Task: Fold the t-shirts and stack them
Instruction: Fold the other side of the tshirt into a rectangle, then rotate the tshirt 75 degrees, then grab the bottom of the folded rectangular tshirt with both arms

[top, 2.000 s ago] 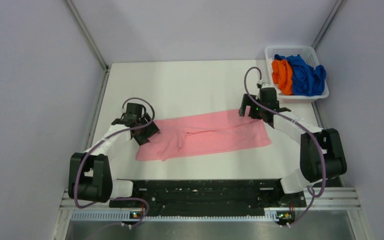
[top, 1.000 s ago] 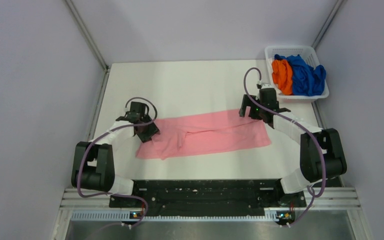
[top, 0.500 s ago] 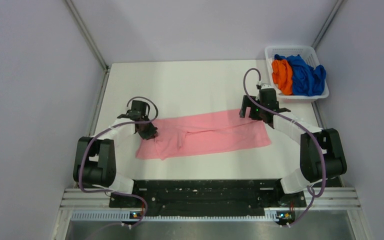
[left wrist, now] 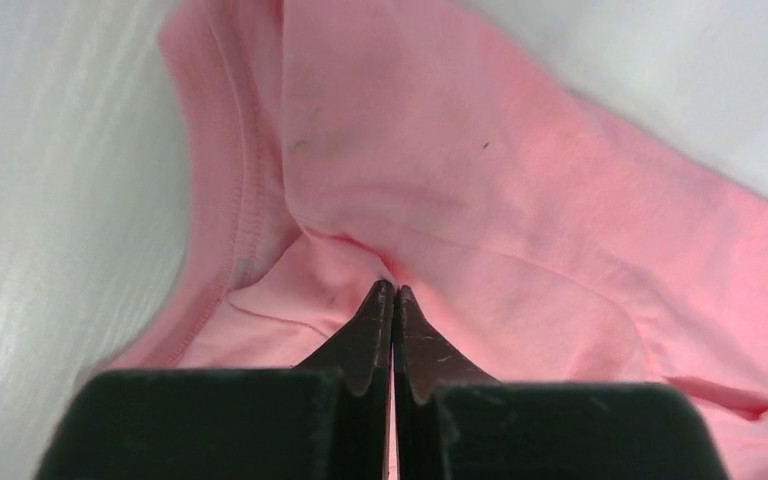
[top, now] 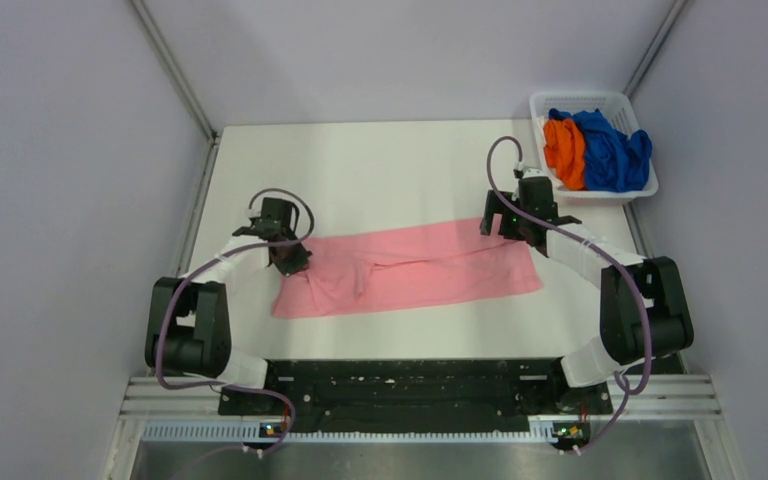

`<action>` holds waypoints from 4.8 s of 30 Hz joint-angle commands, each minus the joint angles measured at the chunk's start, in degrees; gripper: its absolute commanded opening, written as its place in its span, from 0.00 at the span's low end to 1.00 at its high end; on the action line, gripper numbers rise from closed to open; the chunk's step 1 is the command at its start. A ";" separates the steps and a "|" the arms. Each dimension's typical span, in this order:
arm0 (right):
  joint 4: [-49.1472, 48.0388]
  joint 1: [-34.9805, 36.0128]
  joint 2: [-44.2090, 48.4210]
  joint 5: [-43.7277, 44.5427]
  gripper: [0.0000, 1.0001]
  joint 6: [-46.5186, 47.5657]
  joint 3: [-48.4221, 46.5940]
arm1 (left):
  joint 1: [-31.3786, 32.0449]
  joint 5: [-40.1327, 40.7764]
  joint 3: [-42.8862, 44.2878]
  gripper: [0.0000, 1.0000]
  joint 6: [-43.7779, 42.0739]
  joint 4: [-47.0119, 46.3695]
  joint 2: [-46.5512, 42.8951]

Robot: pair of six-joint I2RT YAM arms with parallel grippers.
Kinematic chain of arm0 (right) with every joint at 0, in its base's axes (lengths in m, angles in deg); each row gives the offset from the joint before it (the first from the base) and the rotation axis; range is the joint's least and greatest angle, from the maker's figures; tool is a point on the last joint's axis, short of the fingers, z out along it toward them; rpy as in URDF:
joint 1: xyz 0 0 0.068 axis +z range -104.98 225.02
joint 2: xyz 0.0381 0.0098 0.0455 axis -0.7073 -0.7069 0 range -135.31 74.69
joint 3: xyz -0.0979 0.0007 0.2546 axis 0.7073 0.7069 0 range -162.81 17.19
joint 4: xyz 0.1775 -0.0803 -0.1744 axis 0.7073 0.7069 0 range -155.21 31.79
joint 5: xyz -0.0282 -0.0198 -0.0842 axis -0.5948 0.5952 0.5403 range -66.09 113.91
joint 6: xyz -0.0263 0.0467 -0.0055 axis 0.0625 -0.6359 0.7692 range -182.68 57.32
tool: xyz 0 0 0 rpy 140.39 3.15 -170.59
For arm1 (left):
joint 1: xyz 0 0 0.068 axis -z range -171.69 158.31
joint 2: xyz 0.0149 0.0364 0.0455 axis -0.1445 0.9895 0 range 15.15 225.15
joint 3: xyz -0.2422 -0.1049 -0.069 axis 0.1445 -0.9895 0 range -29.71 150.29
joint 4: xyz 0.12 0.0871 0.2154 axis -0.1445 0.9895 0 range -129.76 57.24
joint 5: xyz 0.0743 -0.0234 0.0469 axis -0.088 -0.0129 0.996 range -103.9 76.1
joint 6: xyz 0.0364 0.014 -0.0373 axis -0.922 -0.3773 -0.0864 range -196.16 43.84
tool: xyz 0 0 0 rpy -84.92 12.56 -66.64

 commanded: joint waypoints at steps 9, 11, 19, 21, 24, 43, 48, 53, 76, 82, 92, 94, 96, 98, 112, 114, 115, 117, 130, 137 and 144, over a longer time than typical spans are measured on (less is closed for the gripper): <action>-0.20 0.38 0.65 2.32 0.96 1.03 0.09 | -1.65 7.03 11.22 0.00 -5.33 -1.22 1.47; -0.10 0.32 0.64 2.57 0.96 1.14 0.01 | -2.28 7.95 11.77 0.00 -5.76 -0.86 2.15; 0.39 0.40 1.21 3.88 0.96 1.48 -0.10 | -6.01 5.96 14.01 0.00 -7.82 0.13 5.66; 0.31 0.32 1.23 4.11 0.96 1.54 -0.17 | -6.19 4.33 15.65 0.00 -8.87 1.65 7.55; 0.42 0.33 1.29 4.09 0.97 1.71 -0.26 | -6.24 3.67 18.12 0.22 -9.08 4.87 10.31; -5.05 7.14 -10.47 -4.89 0.98 1.31 -11.14 | 3.10 -16.25 13.55 0.99 -1.00 -3.47 3.56; -7.26 7.30 -13.44 -7.72 0.98 -1.01 -11.25 | 3.34 -19.79 8.69 0.99 1.72 -4.18 9.99; -7.20 7.26 -13.20 -6.63 0.98 -2.26 -7.09 | 2.26 -17.86 7.82 0.99 4.29 -5.56 15.58; 28.50 24.93 -1.94 -19.31 0.99 17.87 -12.66 | 4.21 -20.68 91.58 0.99 16.39 -25.88 66.90; 9.86 16.78 3.21 -18.39 0.99 1.11 -9.83 | 3.84 -19.29 85.24 0.99 6.05 -18.93 53.56; 7.59 7.85 -4.24 -34.73 0.95 -3.54 -7.58 | 7.52 -15.47 37.58 0.99 -5.65 -7.21 17.15; 10.72 7.79 -4.71 -35.22 0.92 -2.68 -7.37 | 9.38 -16.32 30.21 0.98 -5.01 -2.98 12.68; 13.64 7.81 -4.05 -34.59 0.88 -1.75 -5.75 | 11.64 -16.47 22.01 0.97 -3.75 1.11 8.40; 16.34 7.86 -3.01 -33.38 0.85 0.06 -2.93 | 13.57 -19.62 15.93 0.96 -2.57 3.05 5.77; 18.45 15.16 -0.77 -27.70 0.61 -2.55 7.22 | 25.01 -27.41 -3.25 0.64 4.27 4.49 1.42; 18.29 15.26 0.29 -26.22 0.58 -2.75 8.34 | 25.71 -25.79 -4.80 0.59 5.50 3.70 0.95; 18.18 15.27 0.58 -25.37 0.56 -2.72 8.68 | 25.73 -24.90 -5.22 0.56 5.83 3.43 1.12; 17.45 15.26 0.91 -25.41 0.53 -2.87 9.16 | 25.74 -23.41 -5.09 0.51 5.84 3.33 1.86; 9.96 16.66 2.04 -27.42 0.04 -5.19 12.24 | 26.47 -25.48 -7.42 0.00 8.37 -2.31 -0.69; 8.47 16.69 4.65 -26.55 0.00 -5.55 7.13 | 23.99 -28.01 -6.74 0.00 7.55 -8.64 -5.09; 2.80 16.68 0.45 -25.18 0.00 -7.20 -2.94 | 16.20 -32.24 -0.90 0.00 7.08 -16.72 -1.17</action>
